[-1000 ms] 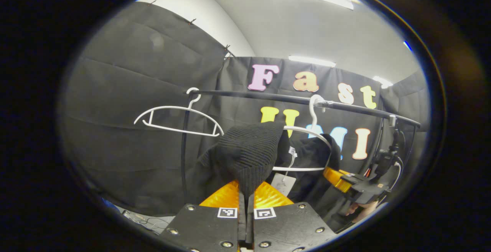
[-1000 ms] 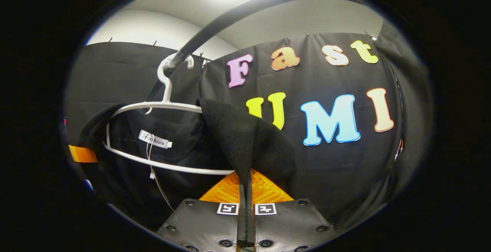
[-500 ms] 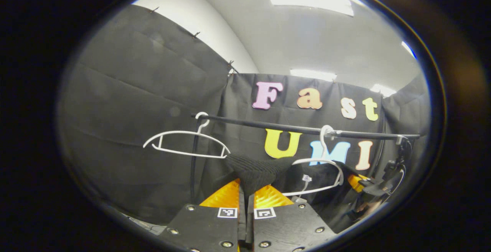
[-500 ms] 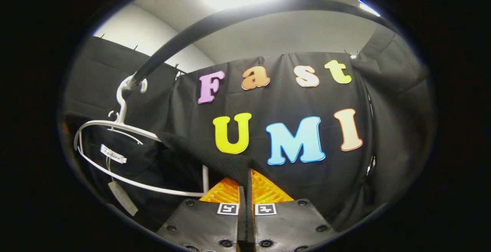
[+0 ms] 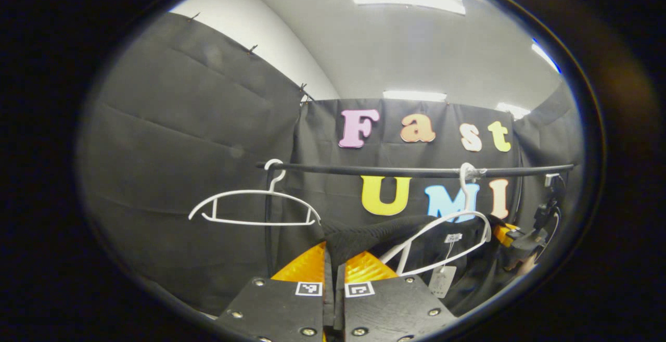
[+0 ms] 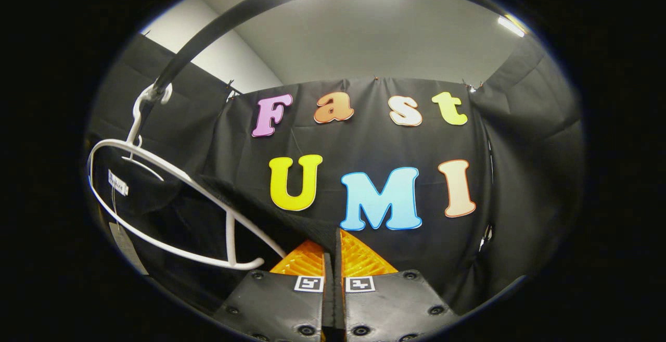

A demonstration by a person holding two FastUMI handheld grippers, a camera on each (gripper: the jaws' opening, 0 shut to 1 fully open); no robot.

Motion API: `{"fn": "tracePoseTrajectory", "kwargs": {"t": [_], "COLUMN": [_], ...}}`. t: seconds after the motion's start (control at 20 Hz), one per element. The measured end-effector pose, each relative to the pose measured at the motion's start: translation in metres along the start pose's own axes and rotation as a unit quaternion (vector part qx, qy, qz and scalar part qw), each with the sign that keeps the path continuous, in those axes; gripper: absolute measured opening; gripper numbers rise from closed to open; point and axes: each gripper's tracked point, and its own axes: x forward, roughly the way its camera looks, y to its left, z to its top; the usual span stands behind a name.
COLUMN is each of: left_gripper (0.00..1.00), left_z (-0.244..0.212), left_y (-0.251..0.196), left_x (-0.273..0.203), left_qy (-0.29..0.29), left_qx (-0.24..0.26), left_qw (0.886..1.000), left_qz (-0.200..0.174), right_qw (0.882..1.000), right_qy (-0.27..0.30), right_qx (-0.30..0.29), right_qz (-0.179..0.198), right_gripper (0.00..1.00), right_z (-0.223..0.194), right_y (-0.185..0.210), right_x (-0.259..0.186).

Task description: Grasp the clothes on the hanger with both hands and then place them into the laundry hamper below.

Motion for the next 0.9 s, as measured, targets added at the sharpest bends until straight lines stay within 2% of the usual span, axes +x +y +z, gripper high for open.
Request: {"fn": "tracePoseTrajectory", "kwargs": {"t": [0.05, 0.25, 0.35, 0.55, 0.7, 0.9], "left_gripper": [0.02, 0.01, 0.01, 0.01, 0.01, 0.01], "left_z": [-0.006, -0.044, -0.053, -0.068, -0.076, -0.097], "left_y": [0.001, 0.045, 0.044, 0.036, 0.031, 0.027], "left_x": [0.003, 0.018, 0.014, 0.0, -0.009, -0.012], "left_qy": [0.002, 0.046, 0.052, 0.061, 0.068, 0.087], "left_qx": [-0.012, -0.021, -0.02, -0.003, 0.004, -0.006], "left_qw": [1.0, 0.999, 0.998, 0.998, 0.998, 0.996], "left_qz": [-0.011, 0.01, 0.013, 0.015, 0.014, 0.025], "right_qw": [1.0, 0.999, 0.999, 0.998, 0.998, 0.995], "right_qy": [0.003, 0.028, 0.022, 0.04, 0.043, 0.087], "right_qx": [-0.012, -0.01, -0.025, -0.025, -0.028, -0.021], "right_qz": [0.003, 0.032, 0.032, 0.037, 0.032, 0.033], "right_gripper": [0.01, 0.0, 0.03, 0.0, 0.01, 0.01], "right_z": [-0.006, -0.033, -0.031, -0.049, -0.051, -0.088], "right_y": [0.0, 0.013, 0.013, 0.019, 0.014, 0.005], "right_x": [0.002, 0.01, 0.004, 0.003, 0.001, -0.002]}}
